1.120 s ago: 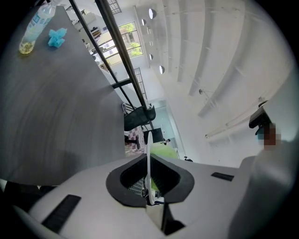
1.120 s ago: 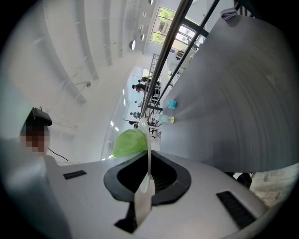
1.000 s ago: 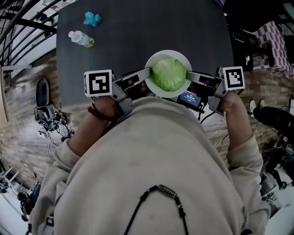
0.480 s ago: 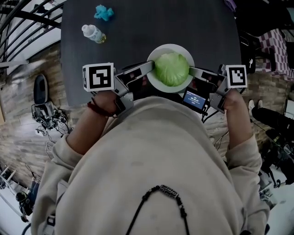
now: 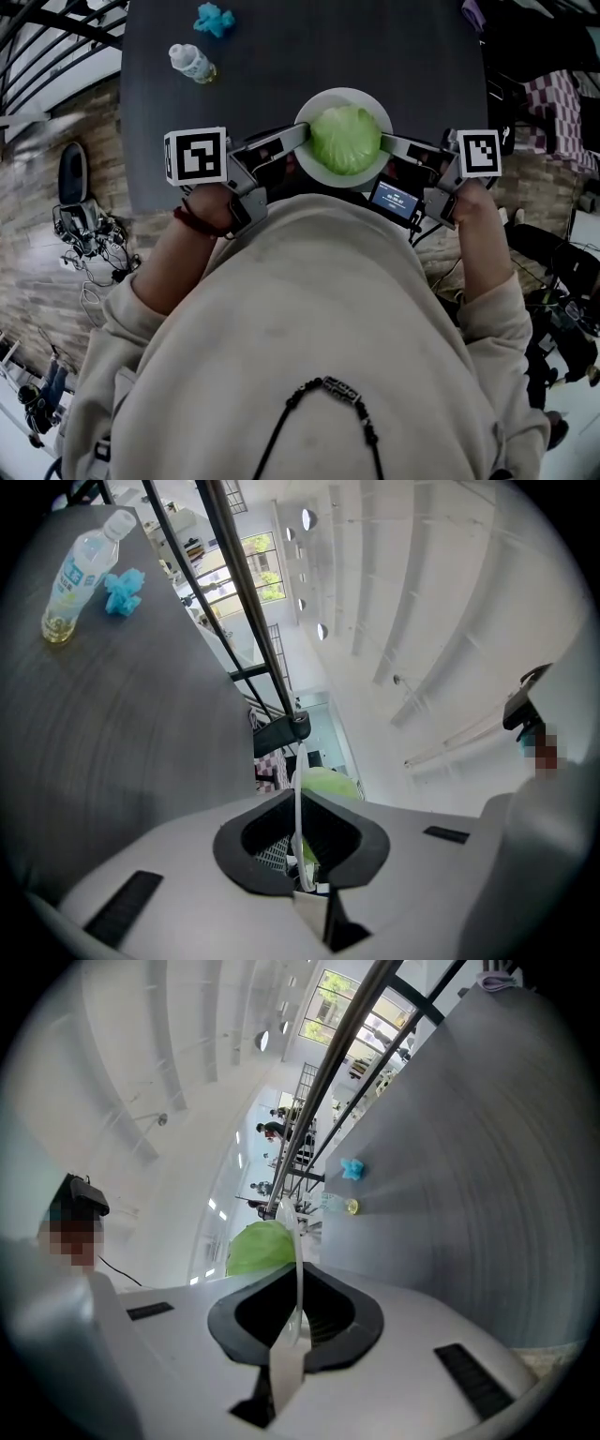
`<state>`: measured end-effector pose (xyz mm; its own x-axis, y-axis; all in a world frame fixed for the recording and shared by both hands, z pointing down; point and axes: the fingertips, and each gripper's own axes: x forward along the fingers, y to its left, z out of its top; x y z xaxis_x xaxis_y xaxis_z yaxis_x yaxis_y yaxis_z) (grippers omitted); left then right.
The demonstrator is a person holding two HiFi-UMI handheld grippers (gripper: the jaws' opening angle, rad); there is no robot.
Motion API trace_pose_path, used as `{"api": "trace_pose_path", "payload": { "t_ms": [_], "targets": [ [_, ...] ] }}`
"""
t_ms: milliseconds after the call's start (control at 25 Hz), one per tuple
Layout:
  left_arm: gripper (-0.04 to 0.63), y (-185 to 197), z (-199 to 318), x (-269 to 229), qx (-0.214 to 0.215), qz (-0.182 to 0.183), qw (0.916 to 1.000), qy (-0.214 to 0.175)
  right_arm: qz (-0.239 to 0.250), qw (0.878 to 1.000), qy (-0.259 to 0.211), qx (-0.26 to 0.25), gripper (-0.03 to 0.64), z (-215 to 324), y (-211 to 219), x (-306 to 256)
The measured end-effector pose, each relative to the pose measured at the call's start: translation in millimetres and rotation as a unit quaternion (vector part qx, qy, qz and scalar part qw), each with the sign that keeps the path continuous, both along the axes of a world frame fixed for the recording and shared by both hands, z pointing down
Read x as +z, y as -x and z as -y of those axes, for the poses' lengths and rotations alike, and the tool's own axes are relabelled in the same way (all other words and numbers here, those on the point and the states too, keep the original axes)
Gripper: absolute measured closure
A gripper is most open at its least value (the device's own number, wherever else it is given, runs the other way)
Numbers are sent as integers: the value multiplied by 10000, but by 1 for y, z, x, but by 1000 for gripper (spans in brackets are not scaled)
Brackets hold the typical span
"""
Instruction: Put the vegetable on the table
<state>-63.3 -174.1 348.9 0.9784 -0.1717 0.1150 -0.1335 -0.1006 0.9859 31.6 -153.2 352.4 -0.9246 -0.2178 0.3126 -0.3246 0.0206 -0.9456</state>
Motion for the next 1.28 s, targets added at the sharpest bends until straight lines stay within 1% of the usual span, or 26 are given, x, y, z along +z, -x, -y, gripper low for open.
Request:
{"api": "trace_pose_path", "payload": {
  "t_ms": [120, 240, 400, 640, 1120, 1280],
  "targets": [
    [575, 1, 1, 1, -110, 21, 9999, -33, 30, 10000, -2, -62, 589, 2, 1, 1],
    [575, 1, 0, -3, -265, -51, 9996, 61, 94, 9998, -57, -155, 589, 5, 2, -2],
    [575, 3, -2, -2, -345, 105, 9993, 55, 213, 9993, -31, -298, 589, 4, 2, -1],
    [575, 3, -6, 1, -474, 212, 9986, 127, 310, 9987, 35, -392, 589, 3, 0, 4],
    [577, -1, -5, 15, -548, 185, 9982, 148, 280, 9985, 33, -468, 589, 4, -1, 16],
    [577, -9, 5, 24, -545, 249, 9980, 212, 259, 9986, 149, -443, 589, 13, -10, 27]
  ]
}}
